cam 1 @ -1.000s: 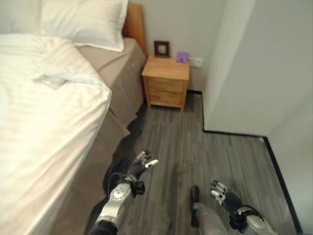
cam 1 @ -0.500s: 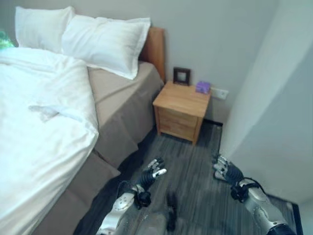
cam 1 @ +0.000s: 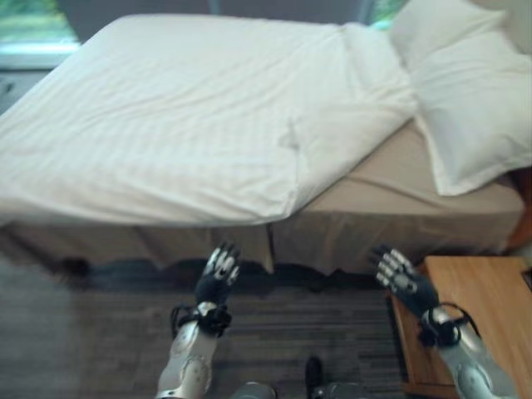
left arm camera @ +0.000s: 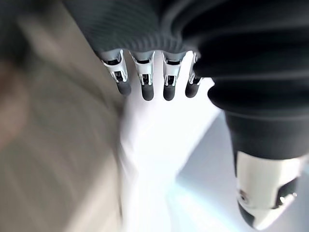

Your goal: Making the bed.

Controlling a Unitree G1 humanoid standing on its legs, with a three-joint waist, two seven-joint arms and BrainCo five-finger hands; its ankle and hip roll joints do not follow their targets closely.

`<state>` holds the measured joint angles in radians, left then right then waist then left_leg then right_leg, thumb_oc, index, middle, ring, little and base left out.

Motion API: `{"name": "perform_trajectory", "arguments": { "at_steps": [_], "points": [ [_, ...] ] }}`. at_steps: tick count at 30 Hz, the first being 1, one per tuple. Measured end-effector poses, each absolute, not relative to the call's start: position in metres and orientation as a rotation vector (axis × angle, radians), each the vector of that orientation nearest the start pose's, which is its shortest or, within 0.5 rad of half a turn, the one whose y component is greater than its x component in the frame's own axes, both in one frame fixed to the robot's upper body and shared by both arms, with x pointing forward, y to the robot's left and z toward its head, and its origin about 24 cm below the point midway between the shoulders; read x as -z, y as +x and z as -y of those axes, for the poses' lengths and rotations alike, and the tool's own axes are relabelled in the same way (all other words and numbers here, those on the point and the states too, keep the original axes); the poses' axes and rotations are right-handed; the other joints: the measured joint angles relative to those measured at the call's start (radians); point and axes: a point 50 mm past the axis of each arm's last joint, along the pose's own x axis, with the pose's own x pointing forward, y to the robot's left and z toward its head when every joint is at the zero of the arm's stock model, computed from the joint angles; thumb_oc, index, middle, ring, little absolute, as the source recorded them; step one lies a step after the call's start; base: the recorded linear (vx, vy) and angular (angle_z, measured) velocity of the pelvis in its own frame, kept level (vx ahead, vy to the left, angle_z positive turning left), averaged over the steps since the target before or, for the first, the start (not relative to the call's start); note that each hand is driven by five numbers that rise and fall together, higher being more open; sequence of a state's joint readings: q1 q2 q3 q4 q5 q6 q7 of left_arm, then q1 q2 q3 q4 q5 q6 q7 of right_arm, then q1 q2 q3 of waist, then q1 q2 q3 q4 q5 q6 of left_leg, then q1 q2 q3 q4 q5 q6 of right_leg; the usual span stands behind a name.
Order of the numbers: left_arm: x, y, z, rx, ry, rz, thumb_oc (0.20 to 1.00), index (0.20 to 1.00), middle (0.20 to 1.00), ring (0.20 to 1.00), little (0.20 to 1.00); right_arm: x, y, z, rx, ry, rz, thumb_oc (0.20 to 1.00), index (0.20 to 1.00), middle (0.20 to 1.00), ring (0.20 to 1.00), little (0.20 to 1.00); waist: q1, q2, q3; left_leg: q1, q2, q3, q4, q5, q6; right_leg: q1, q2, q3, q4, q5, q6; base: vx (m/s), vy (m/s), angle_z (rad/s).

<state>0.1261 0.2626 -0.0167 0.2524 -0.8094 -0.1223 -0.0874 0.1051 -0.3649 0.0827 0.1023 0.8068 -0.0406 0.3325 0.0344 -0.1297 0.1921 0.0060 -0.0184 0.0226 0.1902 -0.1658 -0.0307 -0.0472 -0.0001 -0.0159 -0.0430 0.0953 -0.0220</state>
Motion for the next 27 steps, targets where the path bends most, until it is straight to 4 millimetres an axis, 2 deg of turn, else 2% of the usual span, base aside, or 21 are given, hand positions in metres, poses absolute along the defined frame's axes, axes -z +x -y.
{"name": "perform_trajectory", "arguments": {
  "at_steps": [1, 2, 3, 4, 5, 8, 9, 12, 13, 14, 15, 16, 17, 18, 19, 20, 21, 22, 25, 26, 27],
  "points": [
    [0.030, 0.201, -0.222, -0.175, -0.552, -0.219, 1.000, 1.000, 1.000, 1.000, 1.000, 0.003, 0.218, 0.181, -0.250, 0.561, -0.151, 1.000, 1.000, 1.000, 1.000, 1.000, -0.013, -0.004, 0.023, 0.069, -0.002, -0.022, -0.063, 0.004, 0.006, 0.054, 0.006, 0.016, -0.041, 0.017, 0.022, 0.06, 0.082, -0.50],
    [0.034, 0.197, -0.217, -0.184, -0.571, -0.233, 1.000, 1.000, 1.000, 1.000, 1.000, 0.016, 0.212, 0.172, -0.266, 0.567, -0.219, 1.000, 1.000, 1.000, 1.000, 1.000, -0.004, 0.018, 0.031, 0.098, -0.028, -0.060, -0.163, 0.024, 0.040, 0.050, 0.001, 0.032, -0.041, -0.047, 0.148, 0.04, 0.079, -0.87],
    [0.035, 0.198, -0.206, -0.165, -0.595, -0.236, 1.000, 1.000, 1.000, 1.000, 1.000, 0.023, 0.206, 0.176, -0.268, 0.528, -0.268, 1.000, 1.000, 1.000, 1.000, 1.000, -0.016, 0.077, 0.041, 0.125, 0.000, -0.095, -0.280, 0.062, 0.068, 0.016, 0.021, -0.016, 0.023, -0.075, 0.130, 0.02, 0.077, -0.50],
    [0.022, 0.208, -0.192, -0.088, -0.575, -0.198, 1.000, 1.000, 1.000, 1.000, 1.000, 0.035, 0.191, 0.188, -0.201, 0.518, -0.339, 1.000, 1.000, 1.000, 1.000, 1.000, -0.063, 0.119, 0.047, 0.110, 0.043, -0.111, -0.289, 0.154, 0.001, 0.054, 0.030, 0.001, -0.016, -0.006, 0.035, 0.01, 0.079, -0.39],
    [0.020, 0.210, -0.194, -0.083, -0.559, -0.191, 1.000, 1.000, 1.000, 1.000, 1.000, 0.039, 0.187, 0.186, -0.176, 0.536, -0.357, 1.000, 1.000, 1.000, 1.000, 1.000, -0.055, 0.110, 0.032, 0.113, 0.045, -0.103, -0.289, 0.151, 0.002, 0.060, 0.036, 0.026, -0.046, 0.001, 0.036, -0.01, 0.073, -0.49],
    [0.013, 0.219, -0.198, -0.094, -0.550, -0.158, 1.000, 1.000, 1.000, 1.000, 1.000, 0.029, 0.184, 0.169, -0.290, 0.504, -0.352, 1.000, 1.000, 1.000, 1.000, 1.000, -0.061, 0.078, 0.015, 0.127, 0.033, -0.062, -0.287, 0.156, 0.011, 0.064, 0.023, 0.051, -0.054, 0.025, 0.051, -0.04, 0.057, -0.45],
    [0.027, 0.205, -0.197, -0.119, -0.541, -0.227, 1.000, 1.000, 1.000, 1.000, 1.000, 0.038, 0.174, 0.171, -0.272, 0.475, -0.395, 1.000, 1.000, 1.000, 1.000, 1.000, -0.059, 0.069, -0.103, 0.152, 0.008, -0.062, -0.284, 0.163, 0.025, 0.087, 0.000, 0.055, -0.059, 0.033, 0.058, -0.02, 0.062, 0.12],
    [0.024, 0.207, -0.204, -0.181, -0.504, -0.195, 1.000, 1.000, 1.000, 1.000, 1.000, 0.054, 0.175, 0.192, -0.077, 0.440, -0.445, 1.000, 1.000, 1.000, 1.000, 1.000, -0.054, 0.067, -0.130, 0.073, 0.011, 0.028, -0.284, 0.166, 0.034, -0.015, -0.013, 0.041, -0.040, 0.044, 0.067, 0.03, 0.130, -0.21],
    [0.024, 0.206, -0.210, -0.212, -0.508, -0.190, 1.000, 1.000, 1.000, 1.000, 1.000, 0.049, 0.184, 0.195, -0.073, 0.417, -0.425, 1.000, 1.000, 1.000, 1.000, 1.000, -0.056, 0.074, -0.115, 0.050, 0.009, 0.055, -0.286, 0.167, 0.040, -0.047, -0.031, -0.001, -0.028, 0.044, 0.067, 0.06, 0.207, -0.61],
    [0.025, 0.208, -0.211, -0.214, -0.503, -0.194, 1.000, 1.000, 1.000, 1.000, 1.000, 0.046, 0.188, 0.200, -0.064, 0.394, -0.410, 1.000, 1.000, 1.000, 1.000, 1.000, -0.074, 0.082, -0.083, 0.049, -0.011, 0.061, -0.279, 0.146, 0.063, -0.069, -0.057, -0.044, 0.026, 0.037, 0.095, 0.08, 0.223, -0.09],
    [0.029, 0.216, -0.207, -0.193, -0.484, -0.225, 1.000, 1.000, 1.000, 1.000, 1.000, 0.043, 0.190, 0.210, -0.045, 0.352, -0.396, 1.000, 1.000, 1.000, 1.000, 1.000, -0.105, 0.107, -0.045, 0.049, -0.019, 0.088, -0.223, 0.121, 0.113, -0.122, -0.078, -0.062, 0.179, 0.011, 0.140, 0.10, 0.144, 0.02],
    [0.029, 0.221, -0.208, -0.188, -0.469, -0.228, 1.000, 1.000, 1.000, 1.000, 1.000, 0.035, 0.200, 0.218, -0.046, 0.309, -0.368, 1.000, 1.000, 1.000, 1.000, 1.000, -0.115, 0.154, 0.007, 0.049, 0.007, 0.106, -0.177, 0.100, 0.101, -0.259, -0.089, -0.063, 0.482, 0.029, 0.166, 0.40, 0.073, 0.08],
    [0.025, 0.223, -0.210, -0.183, -0.460, -0.214, 1.000, 1.000, 1.000, 1.000, 1.000, 0.039, 0.194, 0.216, -0.045, 0.311, -0.388, 1.000, 1.000, 1.000, 1.000, 1.000, -0.120, 0.165, 0.009, 0.051, 0.009, 0.104, -0.166, 0.091, 0.116, -0.339, -0.108, -0.061, 0.643, 0.036, 0.180, 0.38, 0.018, -0.10],
    [0.020, 0.225, -0.211, -0.174, -0.446, -0.194, 1.000, 1.000, 1.000, 1.000, 1.000, 0.042, 0.189, 0.214, -0.046, 0.318, -0.402, 1.000, 1.000, 1.000, 1.000, 1.000, -0.130, 0.165, 0.015, 0.049, 0.009, 0.094, -0.167, 0.087, 0.112, -0.401, -0.120, -0.053, 0.734, 0.012, 0.177, 0.85, -0.132, 0.48],
    [-0.003, 0.239, -0.220, -0.154, -0.381, -0.110, 1.000, 1.000, 1.000, 1.000, 1.000, 0.045, 0.188, 0.200, -0.053, 0.375, -0.394, 1.000, 1.000, 1.000, 1.000, 1.000, -0.159, 0.178, 0.030, 0.029, 0.027, 0.075, -0.204, 0.086, 0.108, -0.431, -0.139, -0.055, 0.560, -0.060, 0.185, 0.53, -0.123, 0.47],
    [-0.006, 0.242, -0.221, -0.158, -0.381, -0.095, 1.000, 1.000, 1.000, 1.000, 1.000, 0.048, 0.185, 0.198, -0.053, 0.387, -0.410, 1.000, 1.000, 1.000, 1.000, 1.000, -0.166, 0.166, 0.033, 0.028, 0.020, 0.063, -0.207, 0.078, 0.094, -0.428, -0.141, -0.043, 0.492, -0.068, 0.193, 0.52, -0.123, 0.57],
    [-0.009, 0.246, -0.226, -0.179, -0.378, -0.076, 1.000, 1.000, 1.000, 1.000, 1.000, 0.050, 0.184, 0.193, -0.065, 0.397, -0.417, 1.000, 1.000, 1.000, 1.000, 1.000, -0.172, 0.166, 0.034, 0.022, 0.025, 0.054, -0.196, 0.085, 0.093, -0.380, -0.143, -0.010, 0.325, -0.079, 0.217, 0.00, 0.000, 0.04],
    [-0.008, 0.246, -0.229, -0.196, -0.379, -0.074, 1.000, 1.000, 1.000, 1.000, 1.000, 0.054, 0.179, 0.189, -0.080, 0.399, -0.447, 1.000, 1.000, 1.000, 1.000, 1.000, -0.170, 0.138, 0.027, 0.047, 0.015, 0.068, -0.171, 0.086, 0.097, -0.326, -0.153, 0.026, 0.156, -0.078, 0.215, 0.00, 0.000, -0.08],
    [0.003, 0.234, -0.231, -0.212, -0.375, -0.120, 1.000, 1.000, 1.000, 1.000, 1.000, 0.054, 0.179, 0.190, -0.078, 0.395, -0.443, 1.000, 1.000, 1.000, 1.000, 1.000, -0.189, 0.120, 0.010, 0.099, 0.008, 0.073, -0.192, 0.067, 0.092, -0.309, -0.159, 0.018, 0.185, -0.059, 0.191, 0.61, -0.331, -0.05],
    [0.005, 0.232, -0.230, -0.216, -0.378, -0.130, 1.000, 1.000, 1.000, 1.000, 1.000, 0.055, 0.176, 0.192, -0.069, 0.396, -0.451, 1.000, 1.000, 1.000, 1.000, 1.000, -0.204, 0.103, 0.005, 0.111, 0.010, 0.064, -0.206, 0.055, 0.070, -0.305, -0.160, 0.014, 0.180, -0.054, 0.187, 1.47, -0.892, 0.67],
    [-0.003, 0.244, -0.222, -0.211, -0.385, -0.095, 1.000, 1.000, 1.000, 1.000, 1.000, 0.054, 0.171, 0.193, -0.067, 0.398, -0.450, 1.000, 1.000, 1.000, 1.000, 1.000, -0.221, 0.113, -0.052, -0.024, 0.030, 0.011, -0.130, 0.010, 0.012, -0.364, -0.175, -0.028, 0.240, -0.106, 0.217, 0.90, -0.706, 1.01]
  ]
}}
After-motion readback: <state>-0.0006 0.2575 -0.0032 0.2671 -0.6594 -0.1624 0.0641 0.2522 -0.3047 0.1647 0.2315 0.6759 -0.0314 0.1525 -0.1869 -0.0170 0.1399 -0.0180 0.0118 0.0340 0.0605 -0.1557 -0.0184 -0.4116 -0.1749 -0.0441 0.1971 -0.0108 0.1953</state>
